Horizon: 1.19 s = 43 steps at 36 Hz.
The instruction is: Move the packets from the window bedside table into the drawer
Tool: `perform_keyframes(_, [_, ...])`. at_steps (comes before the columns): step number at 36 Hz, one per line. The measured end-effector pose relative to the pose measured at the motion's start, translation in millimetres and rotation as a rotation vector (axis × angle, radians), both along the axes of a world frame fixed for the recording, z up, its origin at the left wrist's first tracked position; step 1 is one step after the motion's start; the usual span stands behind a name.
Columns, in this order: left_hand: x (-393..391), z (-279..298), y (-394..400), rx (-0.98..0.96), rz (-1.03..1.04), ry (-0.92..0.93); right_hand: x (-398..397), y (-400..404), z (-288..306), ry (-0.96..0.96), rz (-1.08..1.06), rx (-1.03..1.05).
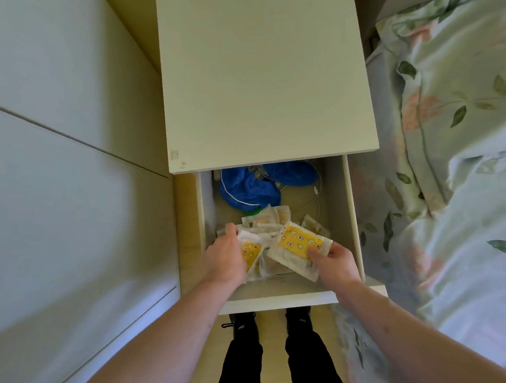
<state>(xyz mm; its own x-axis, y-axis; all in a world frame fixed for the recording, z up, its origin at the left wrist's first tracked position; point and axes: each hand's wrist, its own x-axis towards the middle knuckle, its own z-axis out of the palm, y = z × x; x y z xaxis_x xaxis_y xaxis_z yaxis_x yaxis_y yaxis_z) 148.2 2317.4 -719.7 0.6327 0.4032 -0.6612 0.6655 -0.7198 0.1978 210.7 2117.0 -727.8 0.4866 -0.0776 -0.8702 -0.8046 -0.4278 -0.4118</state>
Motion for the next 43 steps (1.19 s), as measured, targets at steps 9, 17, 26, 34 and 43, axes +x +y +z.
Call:
perform_keyframes(9, [0, -19, 3, 0.098, -0.275, 0.033, 1, -14, -9, -0.038, 0.128, -0.100])
perform_keyframes(17, [12, -21, 12, 0.267, -0.644, 0.122, 1, -10, -23, 0.053, 0.137, -0.032])
perform_keyframes(26, [11, -34, 34, 0.502, -0.962, 0.204, -6, 22, -54, 0.085, 0.226, -0.073])
perform_keyframes(34, [-4, -40, 22, 0.240, -0.924, -0.074, -15, 36, -67, 0.067, 0.684, -0.377])
perform_keyframes(43, [-7, -43, 15, 0.090, -0.914, -0.021, -6, 24, -56, 0.041, 0.930, -0.460])
